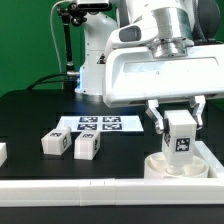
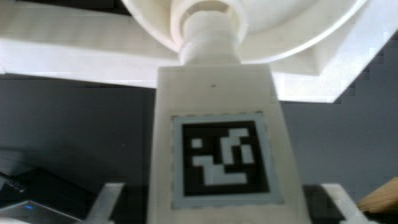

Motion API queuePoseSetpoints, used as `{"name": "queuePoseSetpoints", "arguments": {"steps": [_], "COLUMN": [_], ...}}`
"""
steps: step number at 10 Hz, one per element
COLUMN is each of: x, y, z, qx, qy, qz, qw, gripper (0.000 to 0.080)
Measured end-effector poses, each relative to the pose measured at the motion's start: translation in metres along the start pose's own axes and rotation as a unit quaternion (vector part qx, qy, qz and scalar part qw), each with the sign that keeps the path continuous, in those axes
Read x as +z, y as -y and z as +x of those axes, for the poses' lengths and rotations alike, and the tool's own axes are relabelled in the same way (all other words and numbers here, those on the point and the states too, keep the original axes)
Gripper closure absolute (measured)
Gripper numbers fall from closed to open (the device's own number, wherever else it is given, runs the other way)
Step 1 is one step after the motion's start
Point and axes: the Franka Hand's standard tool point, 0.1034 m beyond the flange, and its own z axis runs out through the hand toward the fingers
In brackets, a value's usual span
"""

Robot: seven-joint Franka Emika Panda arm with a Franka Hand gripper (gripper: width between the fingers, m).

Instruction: Assemble stool

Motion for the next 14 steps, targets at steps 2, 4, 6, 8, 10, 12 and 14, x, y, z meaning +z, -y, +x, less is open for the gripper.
{"name": "queuePoseSetpoints", "arguments": {"steps": [2,4,6,8,10,12,14], "x": [0.002,0.005,0.006,0.006,0.006,0.003,0.003], "y": [0.002,0.003,0.002,0.003,0.003,0.007,0.012], "z": [-0.003,-0.006,-0.008,-0.009,-0.01,-0.008,-0.01], "qx": [-0.001,-0.001,-0.001,-0.002,-0.002,-0.004,-0.006], "qy": [0.002,0.004,-0.007,-0.016,-0.024,-0.018,-0.008], "qz": [0.001,0.001,-0.001,-0.002,-0.004,-0.001,0.002], "qw": [1.0,1.0,1.0,1.0,1.0,1.0,1.0], "gripper": [0.0461,0.0461,0.0461,0.0461,0.0461,0.0461,0.0461]}}
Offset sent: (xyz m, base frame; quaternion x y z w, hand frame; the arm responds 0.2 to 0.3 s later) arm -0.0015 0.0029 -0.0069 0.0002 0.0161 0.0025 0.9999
